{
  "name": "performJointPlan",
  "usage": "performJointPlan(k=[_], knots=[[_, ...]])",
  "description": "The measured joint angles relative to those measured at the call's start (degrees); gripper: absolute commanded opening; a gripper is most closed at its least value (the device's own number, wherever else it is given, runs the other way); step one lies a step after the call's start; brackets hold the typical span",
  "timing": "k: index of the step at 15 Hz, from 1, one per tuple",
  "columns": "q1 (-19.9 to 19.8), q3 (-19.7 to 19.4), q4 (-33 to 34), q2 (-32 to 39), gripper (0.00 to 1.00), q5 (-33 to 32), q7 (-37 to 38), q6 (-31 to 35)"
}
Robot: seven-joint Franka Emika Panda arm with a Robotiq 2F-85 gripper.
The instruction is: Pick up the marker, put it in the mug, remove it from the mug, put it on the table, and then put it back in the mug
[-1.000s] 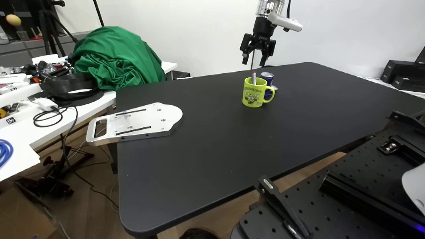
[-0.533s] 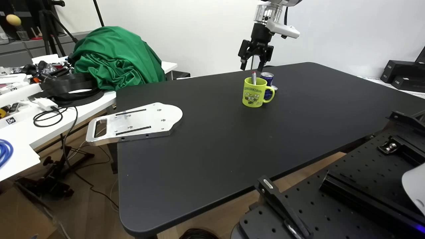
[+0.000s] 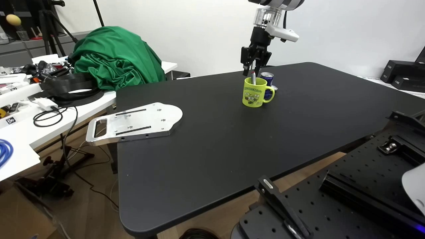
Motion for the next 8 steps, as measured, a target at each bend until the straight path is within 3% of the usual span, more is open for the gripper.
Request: performJointPlan(k=[4,5,8], knots=[[-0.3,0.0,0.0,0.1,0.0,0.0,0.0,0.0],[-0.4,0.0,0.0,0.1,0.06,0.0,0.0,0.0],[-0.7,-0.1,0.0,0.1,0.06,0.0,0.1,0.0]])
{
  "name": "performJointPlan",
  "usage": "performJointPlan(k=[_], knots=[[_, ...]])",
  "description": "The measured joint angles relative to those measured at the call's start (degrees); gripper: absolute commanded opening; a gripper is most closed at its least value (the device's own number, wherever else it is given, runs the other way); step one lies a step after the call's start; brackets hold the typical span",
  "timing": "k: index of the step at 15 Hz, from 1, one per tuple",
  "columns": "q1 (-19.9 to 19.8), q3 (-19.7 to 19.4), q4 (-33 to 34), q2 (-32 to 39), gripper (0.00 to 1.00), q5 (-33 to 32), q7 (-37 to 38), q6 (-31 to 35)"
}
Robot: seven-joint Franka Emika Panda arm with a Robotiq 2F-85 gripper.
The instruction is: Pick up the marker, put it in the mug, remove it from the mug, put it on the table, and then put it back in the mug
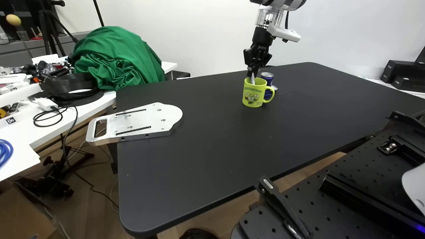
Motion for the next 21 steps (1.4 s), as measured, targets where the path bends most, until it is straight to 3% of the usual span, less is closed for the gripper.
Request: performJointPlan(k=[6,10,17,21], knots=[[0.1,-0.3,0.6,-3.1,0.06,-0.3,0.9,-2.1],[0.4,-1.0,1.6,-9.7,0.06,-0.2,2.7,-8.1],[1.3,-7.0,2.4,-18.8,0.06,-5.7,7.4,-22.6],[1.2,-10.5,1.1,-19.3,0.06,-8.1,7.5,-24.6]])
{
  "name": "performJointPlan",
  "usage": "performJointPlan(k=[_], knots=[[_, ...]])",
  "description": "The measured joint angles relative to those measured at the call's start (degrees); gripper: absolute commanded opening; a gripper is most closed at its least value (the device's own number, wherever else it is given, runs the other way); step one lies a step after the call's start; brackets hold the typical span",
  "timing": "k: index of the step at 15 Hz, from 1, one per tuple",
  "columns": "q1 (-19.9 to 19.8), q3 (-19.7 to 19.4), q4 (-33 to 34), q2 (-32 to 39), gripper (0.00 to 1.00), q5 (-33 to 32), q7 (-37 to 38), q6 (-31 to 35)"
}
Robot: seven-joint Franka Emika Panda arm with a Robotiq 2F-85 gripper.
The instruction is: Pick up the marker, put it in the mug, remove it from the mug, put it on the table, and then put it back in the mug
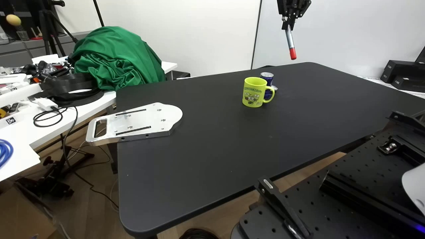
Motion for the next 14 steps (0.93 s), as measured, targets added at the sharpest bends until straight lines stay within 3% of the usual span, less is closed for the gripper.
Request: performJointPlan(k=[7,14], knots=[[-1.2,-3.1,-5.7,1.3,0.06,0.0,-0.6,1.1],[-3.3,-4.6,-10.1,6.1,0.06,0.0,-2.7,6.9]])
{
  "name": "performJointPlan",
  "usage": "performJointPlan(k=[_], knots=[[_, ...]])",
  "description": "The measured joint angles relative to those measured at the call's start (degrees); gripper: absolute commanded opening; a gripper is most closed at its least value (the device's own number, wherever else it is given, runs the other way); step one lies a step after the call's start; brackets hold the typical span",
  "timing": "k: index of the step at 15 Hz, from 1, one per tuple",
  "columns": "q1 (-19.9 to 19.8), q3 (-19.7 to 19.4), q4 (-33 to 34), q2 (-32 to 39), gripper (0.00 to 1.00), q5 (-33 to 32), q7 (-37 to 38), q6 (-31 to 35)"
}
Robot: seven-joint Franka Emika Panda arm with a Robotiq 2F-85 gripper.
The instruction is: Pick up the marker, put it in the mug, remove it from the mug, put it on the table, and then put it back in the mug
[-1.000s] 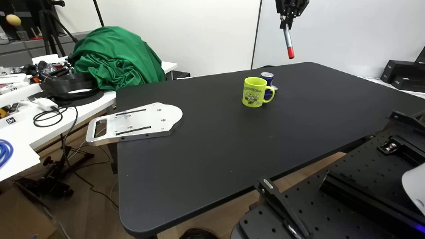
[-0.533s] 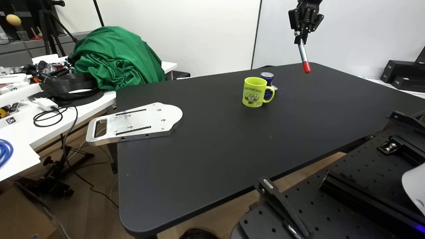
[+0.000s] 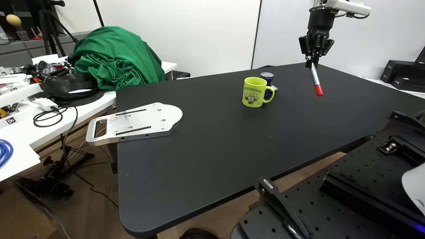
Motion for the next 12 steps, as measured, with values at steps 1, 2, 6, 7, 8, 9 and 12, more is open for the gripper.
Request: performJointPlan(k=[1,2,6,7,8,9,12], knots=[[-0.2,0.0,-0.4,0.8,0.06,0.0,-0.2,1.1],[-0.4,0.0,-0.8,1.7,0.06,0.0,-0.2,2.1],[-1.3,0.0,-1.7,5.4,0.06,0.0,-0.6,5.5],[-1.5,0.0,-1.7,6.4,0.06,0.0,-0.6,6.2],[-1.8,0.0,-1.7,7.3,0.06,0.0,-0.7,6.8],[-1.9,0.0,-1.7,8.1,0.06,0.0,-0.7,7.4],[-2.3,0.0,-1.7,10.1,0.25,0.0,-0.8,9.1]])
